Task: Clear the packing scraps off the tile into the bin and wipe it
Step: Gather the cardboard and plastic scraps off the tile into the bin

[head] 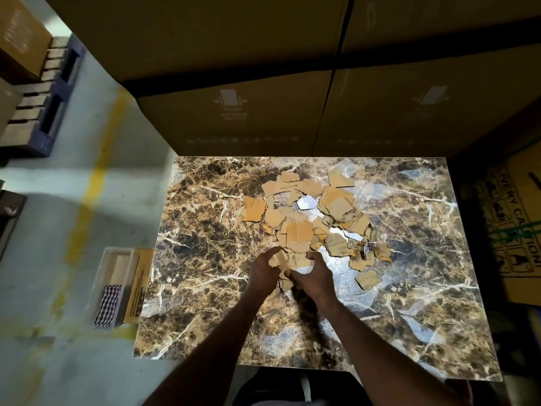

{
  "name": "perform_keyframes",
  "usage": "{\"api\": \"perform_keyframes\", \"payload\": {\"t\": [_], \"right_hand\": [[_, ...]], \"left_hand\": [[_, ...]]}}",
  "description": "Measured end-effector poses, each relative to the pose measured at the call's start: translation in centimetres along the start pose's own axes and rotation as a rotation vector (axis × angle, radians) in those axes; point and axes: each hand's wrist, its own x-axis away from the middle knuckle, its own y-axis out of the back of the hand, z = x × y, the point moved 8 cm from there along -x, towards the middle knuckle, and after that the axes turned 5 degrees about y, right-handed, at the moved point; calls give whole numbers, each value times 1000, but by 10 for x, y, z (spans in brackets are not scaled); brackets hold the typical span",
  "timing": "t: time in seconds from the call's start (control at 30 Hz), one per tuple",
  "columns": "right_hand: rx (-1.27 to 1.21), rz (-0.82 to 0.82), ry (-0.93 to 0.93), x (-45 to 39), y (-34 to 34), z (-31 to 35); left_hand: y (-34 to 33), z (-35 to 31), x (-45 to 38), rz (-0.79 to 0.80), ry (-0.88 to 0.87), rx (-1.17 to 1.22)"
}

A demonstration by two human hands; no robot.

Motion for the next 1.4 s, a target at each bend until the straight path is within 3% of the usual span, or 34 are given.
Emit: {"api": "perform_keyframes", "payload": {"t": [0.13, 0.27, 0.37, 0.53, 0.83, 0.93, 1.07, 1.17, 1.27, 1.4], "right_hand": [[-23, 1, -33, -4, 2, -4], [-144, 56, -91, -6, 4, -15], [-197, 97, -103, -6, 11, -22], [-254, 103, -115, 0, 38, -31], [-395, -5, -150, 5, 70, -50], [-424, -50, -178, 8, 74, -54], [-662, -10, -199, 17, 75, -46], [-727, 26, -189, 18, 76, -49], [-730, 59, -185, 22, 74, -54], [-751, 96, -174, 34, 74, -61]], "left_hand": [[3, 3, 5, -30, 15, 51], [6, 8, 4, 44, 43, 75], [18, -2, 0, -56, 7, -11], [20, -42, -13, -144, -41, 58], [-15, -80, -39, -166, -28, -225], [-22, -75, -39, -124, -2, -260], [-33, -66, -23, -30, -6, -169], [-41, -51, -5, 74, 43, 67], [-55, -36, 17, 295, 176, 387], [-64, -37, 40, 432, 125, 425]]}}
